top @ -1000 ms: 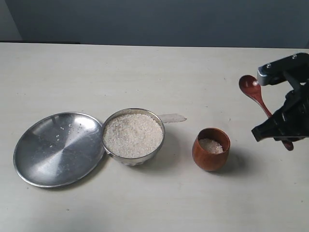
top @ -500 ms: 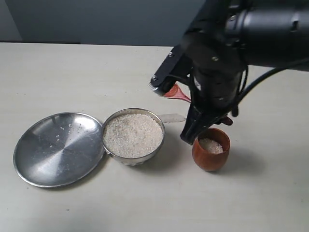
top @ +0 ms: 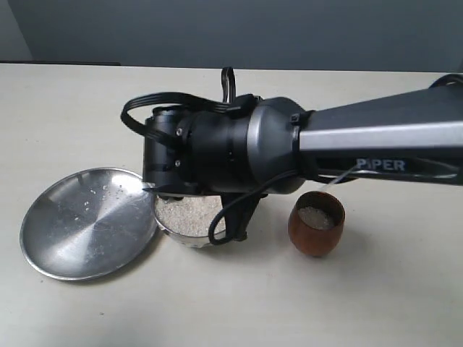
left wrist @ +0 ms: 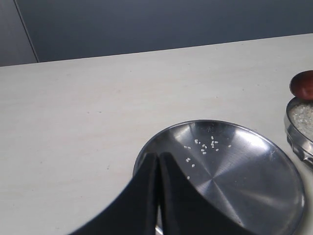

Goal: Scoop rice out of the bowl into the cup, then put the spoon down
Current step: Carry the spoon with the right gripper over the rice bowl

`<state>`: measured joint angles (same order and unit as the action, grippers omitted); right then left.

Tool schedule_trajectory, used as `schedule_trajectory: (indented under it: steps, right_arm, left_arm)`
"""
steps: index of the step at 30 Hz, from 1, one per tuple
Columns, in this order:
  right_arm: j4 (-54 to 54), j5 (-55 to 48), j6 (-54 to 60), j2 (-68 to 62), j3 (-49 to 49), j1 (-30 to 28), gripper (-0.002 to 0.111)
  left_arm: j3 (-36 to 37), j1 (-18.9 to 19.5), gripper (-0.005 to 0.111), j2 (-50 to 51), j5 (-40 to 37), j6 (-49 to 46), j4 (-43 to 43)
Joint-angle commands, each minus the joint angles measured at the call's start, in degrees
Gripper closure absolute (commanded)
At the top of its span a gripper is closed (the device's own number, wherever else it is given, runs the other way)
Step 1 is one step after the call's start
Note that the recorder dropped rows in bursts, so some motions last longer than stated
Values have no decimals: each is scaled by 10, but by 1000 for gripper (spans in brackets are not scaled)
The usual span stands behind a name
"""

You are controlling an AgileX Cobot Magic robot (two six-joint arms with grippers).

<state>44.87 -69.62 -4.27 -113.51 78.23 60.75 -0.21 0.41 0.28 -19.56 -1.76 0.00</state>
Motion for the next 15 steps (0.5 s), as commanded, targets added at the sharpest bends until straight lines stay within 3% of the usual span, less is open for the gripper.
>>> schedule_trajectory:
  steps: [1, 15]
  right_arm:
    - [7, -3, -4, -8, 3, 0, 109]
    - [-54, -3, -26, 41, 3, 0, 109]
  left_arm:
    - [2, 1, 106, -3, 4, 2, -4]
    - [2, 1, 106, -3, 4, 2, -4]
